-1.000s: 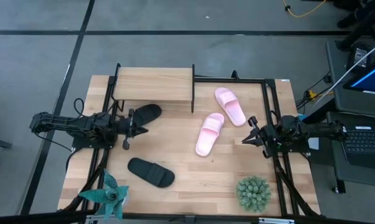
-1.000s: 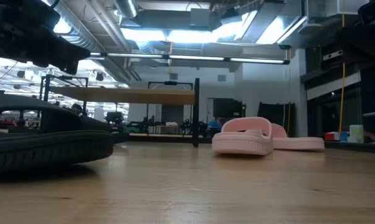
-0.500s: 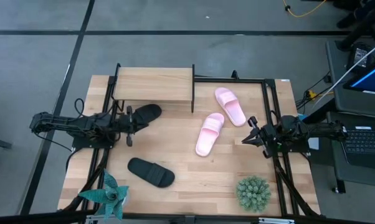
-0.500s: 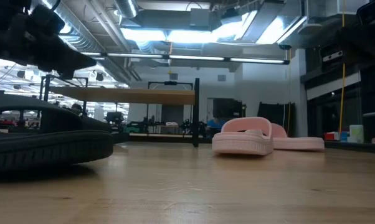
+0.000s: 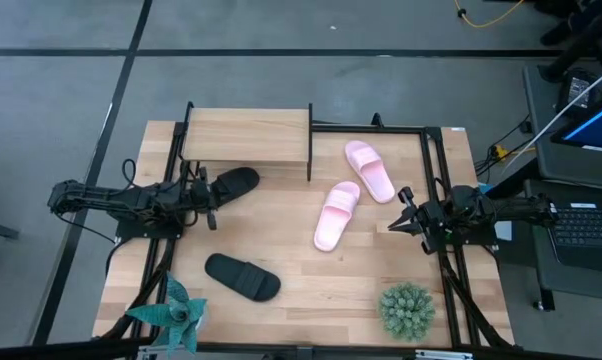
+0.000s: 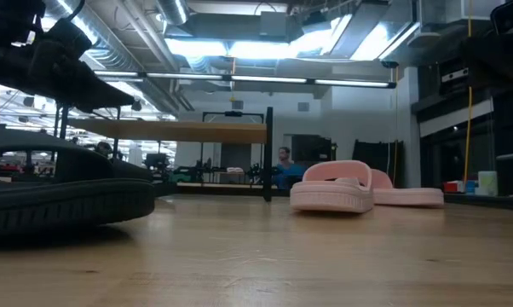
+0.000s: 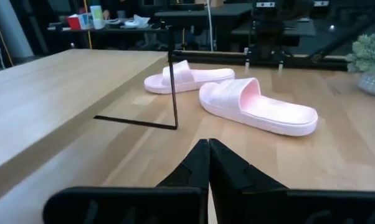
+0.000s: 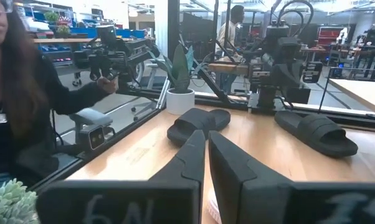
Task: Pick and place slides into the shelf
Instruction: Put the top pink slide on the shelf
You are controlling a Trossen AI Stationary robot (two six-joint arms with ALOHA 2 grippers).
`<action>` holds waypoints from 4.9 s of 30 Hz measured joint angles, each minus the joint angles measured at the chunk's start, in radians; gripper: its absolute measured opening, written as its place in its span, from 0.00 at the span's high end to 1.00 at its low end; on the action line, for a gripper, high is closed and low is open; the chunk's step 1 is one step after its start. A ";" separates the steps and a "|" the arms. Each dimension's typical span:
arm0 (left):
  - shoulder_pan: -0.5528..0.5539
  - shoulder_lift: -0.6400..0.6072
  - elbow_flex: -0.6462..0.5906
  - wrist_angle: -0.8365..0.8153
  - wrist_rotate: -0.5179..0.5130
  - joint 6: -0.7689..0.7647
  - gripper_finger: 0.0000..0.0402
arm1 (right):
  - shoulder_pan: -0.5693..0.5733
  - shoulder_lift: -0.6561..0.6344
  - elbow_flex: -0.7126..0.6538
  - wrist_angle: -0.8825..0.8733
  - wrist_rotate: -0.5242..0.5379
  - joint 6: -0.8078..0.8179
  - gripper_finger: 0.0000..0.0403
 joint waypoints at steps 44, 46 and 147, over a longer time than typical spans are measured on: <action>0.000 0.000 0.000 0.114 0.119 0.012 1.00 | 0.000 -0.001 0.000 0.100 0.055 0.018 0.95; 0.000 0.000 0.000 0.114 0.150 0.012 1.00 | 0.000 -0.001 0.000 0.100 0.085 0.000 0.98; 0.000 0.000 0.000 0.136 0.293 0.190 1.00 | -0.474 1.174 0.860 -0.728 0.437 -0.536 0.99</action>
